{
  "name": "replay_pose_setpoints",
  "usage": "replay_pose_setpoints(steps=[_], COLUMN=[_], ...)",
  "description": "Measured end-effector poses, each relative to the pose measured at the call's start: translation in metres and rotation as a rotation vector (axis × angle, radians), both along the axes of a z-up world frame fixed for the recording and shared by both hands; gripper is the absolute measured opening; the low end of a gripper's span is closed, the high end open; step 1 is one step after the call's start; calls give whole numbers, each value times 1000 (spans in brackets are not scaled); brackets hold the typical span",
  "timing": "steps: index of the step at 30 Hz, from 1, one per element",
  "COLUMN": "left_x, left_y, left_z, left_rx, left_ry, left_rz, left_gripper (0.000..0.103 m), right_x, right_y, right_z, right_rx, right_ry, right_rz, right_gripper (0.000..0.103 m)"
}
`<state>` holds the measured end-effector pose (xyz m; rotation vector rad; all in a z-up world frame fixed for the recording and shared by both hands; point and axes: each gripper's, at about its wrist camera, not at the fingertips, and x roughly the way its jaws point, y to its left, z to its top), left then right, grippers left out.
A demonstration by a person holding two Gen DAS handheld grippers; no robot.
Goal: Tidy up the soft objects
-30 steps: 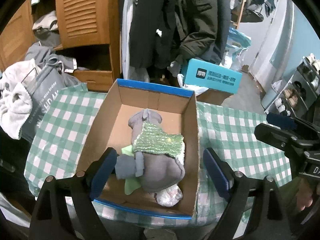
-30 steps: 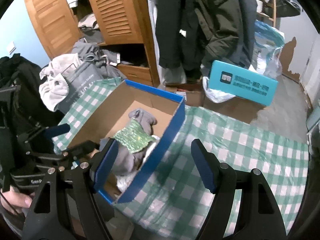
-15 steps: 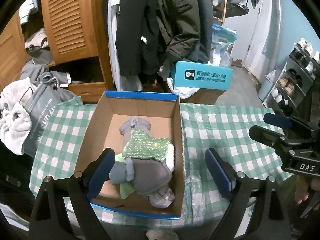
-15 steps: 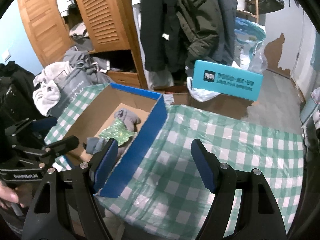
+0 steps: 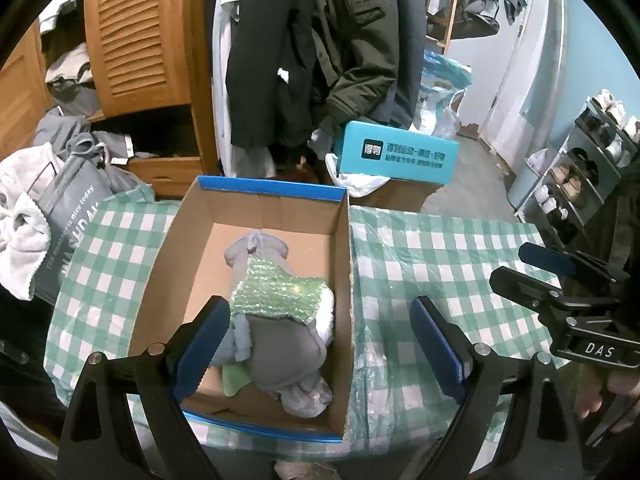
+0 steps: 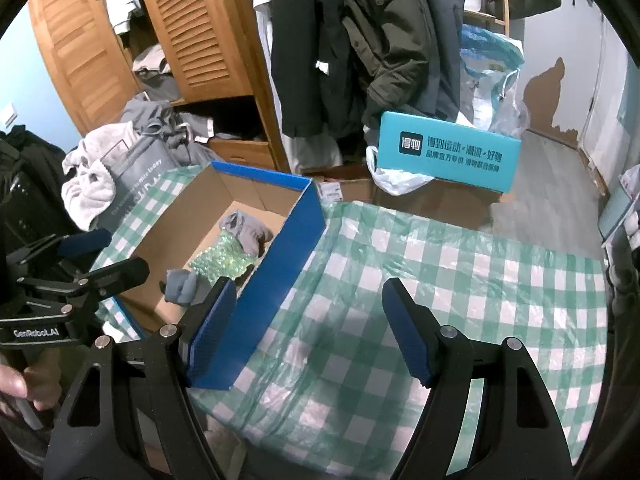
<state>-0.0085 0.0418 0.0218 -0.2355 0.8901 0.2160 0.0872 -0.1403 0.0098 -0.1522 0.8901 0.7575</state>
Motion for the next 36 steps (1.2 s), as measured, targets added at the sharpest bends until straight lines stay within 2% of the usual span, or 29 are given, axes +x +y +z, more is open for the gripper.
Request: replay_pose_setpoints(steps=[18, 36], left_x=[-4, -3], left_y=[3, -1], left_z=[4, 5], left_rx=[-50, -63], left_ry=[-24, -21], left_rz=[7, -11], left_gripper=[93, 93], right_x=[-1, -1], right_y=[2, 2], right_z=[0, -1], right_rx=[-2, -1], right_ry=[-1, 2], right_rz=[0, -2], right_gripper=[75, 75])
